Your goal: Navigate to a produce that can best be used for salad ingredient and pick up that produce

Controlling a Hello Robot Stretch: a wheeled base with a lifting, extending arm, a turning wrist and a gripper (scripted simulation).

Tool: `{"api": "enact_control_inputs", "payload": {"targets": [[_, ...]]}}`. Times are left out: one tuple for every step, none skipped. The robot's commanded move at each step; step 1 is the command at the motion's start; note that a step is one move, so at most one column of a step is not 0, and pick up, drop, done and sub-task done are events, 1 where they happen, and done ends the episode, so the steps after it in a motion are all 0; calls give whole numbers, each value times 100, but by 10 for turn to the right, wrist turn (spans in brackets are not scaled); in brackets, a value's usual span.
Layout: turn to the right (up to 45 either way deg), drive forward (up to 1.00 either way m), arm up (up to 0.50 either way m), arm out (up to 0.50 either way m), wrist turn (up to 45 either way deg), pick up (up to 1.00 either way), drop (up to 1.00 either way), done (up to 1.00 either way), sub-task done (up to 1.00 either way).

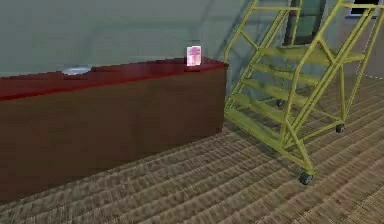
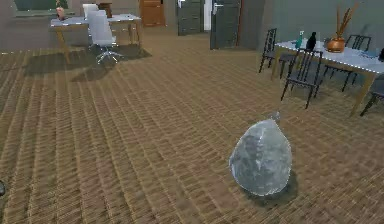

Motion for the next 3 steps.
{"api": "enact_control_inputs", "payload": {"targets": [[-450,0,0,0,0,0,0,0,0],[-180,0,0,0,0,0,0,0,0],[0,50,0,0,0,0,0,0,0]]}}
